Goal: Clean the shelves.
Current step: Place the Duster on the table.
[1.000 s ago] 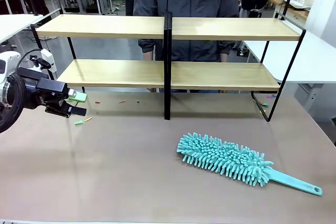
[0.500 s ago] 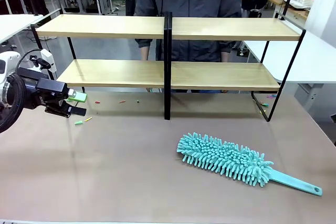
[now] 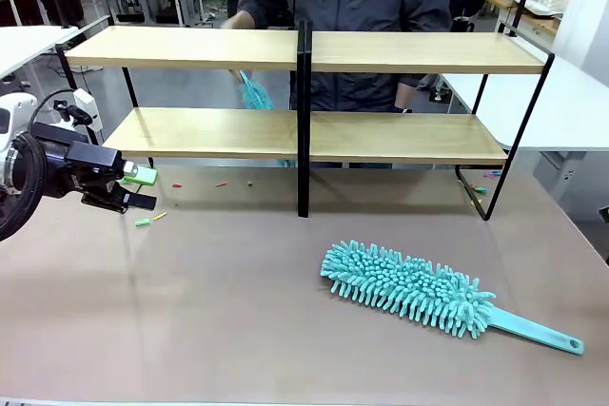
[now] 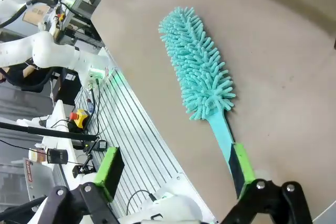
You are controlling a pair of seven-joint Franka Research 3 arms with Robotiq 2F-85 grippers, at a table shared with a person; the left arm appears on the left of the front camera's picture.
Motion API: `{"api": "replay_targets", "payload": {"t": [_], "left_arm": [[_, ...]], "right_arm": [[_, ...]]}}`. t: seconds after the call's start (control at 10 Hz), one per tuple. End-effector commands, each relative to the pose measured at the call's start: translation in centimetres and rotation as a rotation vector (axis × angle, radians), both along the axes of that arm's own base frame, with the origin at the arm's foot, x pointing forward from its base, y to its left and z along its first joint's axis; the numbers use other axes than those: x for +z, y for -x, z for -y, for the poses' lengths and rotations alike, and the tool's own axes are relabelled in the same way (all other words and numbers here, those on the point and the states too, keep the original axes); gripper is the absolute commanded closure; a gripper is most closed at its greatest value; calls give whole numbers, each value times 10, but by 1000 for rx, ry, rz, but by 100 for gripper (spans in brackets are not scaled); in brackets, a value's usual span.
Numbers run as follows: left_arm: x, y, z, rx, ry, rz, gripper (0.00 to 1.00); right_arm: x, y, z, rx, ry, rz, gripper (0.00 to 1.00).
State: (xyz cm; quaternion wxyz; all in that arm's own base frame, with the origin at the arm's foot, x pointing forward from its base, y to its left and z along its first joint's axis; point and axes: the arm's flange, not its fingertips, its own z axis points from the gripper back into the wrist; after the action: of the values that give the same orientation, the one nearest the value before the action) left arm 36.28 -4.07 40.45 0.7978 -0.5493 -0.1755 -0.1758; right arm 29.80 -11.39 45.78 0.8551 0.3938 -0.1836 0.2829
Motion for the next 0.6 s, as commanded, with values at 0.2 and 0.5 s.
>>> {"api": "replay_targets", "payload": {"t": [0.2, 0.5], "left_arm": [[1, 0, 3, 3, 29, 17, 0], [1, 0, 3, 3, 29, 17, 0]], "right_arm": [[0, -1, 0, 4, -4, 18, 0], [0, -1, 0, 4, -4, 18, 0]]}}
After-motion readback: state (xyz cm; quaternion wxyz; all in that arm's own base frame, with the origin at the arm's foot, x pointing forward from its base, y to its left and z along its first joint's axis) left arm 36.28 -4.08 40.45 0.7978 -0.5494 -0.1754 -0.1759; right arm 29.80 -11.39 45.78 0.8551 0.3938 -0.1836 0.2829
